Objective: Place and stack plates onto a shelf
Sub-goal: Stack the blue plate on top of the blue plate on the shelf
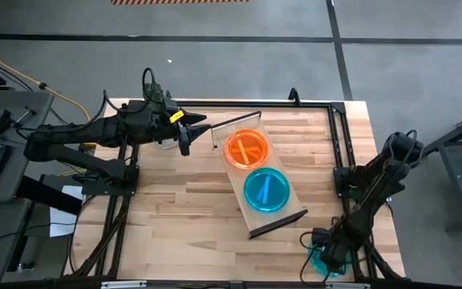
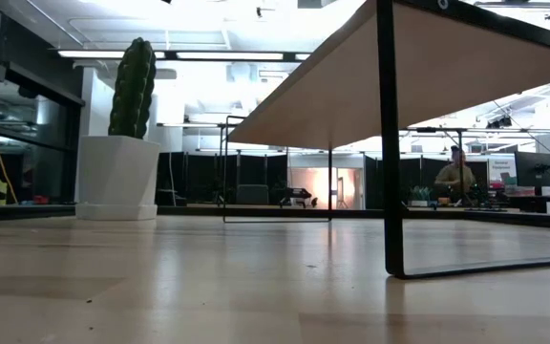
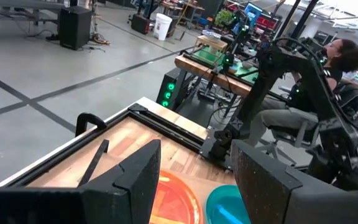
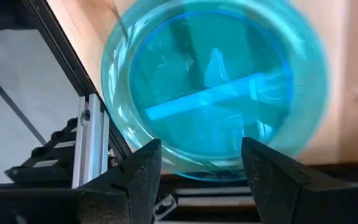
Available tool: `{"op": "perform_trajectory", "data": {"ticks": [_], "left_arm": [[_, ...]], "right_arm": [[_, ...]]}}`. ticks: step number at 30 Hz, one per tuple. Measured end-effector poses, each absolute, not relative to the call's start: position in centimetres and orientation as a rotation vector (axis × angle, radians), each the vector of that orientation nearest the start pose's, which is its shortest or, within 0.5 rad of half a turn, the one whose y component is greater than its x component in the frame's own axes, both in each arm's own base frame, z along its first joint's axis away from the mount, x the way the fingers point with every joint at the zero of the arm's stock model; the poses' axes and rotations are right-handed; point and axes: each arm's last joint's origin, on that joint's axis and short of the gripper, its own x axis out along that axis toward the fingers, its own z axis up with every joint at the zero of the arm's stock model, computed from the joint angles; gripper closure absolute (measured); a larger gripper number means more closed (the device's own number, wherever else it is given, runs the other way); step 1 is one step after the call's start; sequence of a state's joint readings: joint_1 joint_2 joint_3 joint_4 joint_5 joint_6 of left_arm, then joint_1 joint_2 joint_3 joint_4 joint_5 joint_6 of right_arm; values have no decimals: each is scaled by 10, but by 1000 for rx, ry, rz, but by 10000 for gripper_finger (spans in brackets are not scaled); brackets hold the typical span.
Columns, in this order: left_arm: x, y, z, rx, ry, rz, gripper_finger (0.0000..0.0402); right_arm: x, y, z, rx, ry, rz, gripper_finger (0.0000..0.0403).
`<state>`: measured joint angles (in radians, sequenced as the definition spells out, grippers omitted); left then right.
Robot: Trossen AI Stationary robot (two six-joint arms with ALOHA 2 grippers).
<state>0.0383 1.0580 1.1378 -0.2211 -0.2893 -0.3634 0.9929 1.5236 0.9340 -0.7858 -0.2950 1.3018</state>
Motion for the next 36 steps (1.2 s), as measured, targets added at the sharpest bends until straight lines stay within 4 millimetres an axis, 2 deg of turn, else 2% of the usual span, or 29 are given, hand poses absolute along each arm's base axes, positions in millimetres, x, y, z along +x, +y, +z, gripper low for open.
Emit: {"op": "perform_trajectory", "data": {"ticks": [5, 11, 17, 21, 26, 36], "left_arm": [[224, 17, 400, -343, 78, 349, 216], [224, 17, 401, -355, 66, 347, 216], [224, 17, 401, -397, 57, 347, 216], [224, 16, 401, -424, 54, 329, 216], [224, 16, 401, -426, 54, 328, 216], [224, 16, 401, -443, 51, 329, 216]], "right_arm": [[135, 234, 171, 410, 1763, 1, 199], [128, 223, 172, 289, 1804, 1, 199], [106, 187, 168, 500, 1739, -26, 199], [98, 165, 171, 669, 1604, 36, 199], [88, 142, 161, 685, 1584, 8, 199], [87, 141, 140, 639, 1572, 51, 199]]}}
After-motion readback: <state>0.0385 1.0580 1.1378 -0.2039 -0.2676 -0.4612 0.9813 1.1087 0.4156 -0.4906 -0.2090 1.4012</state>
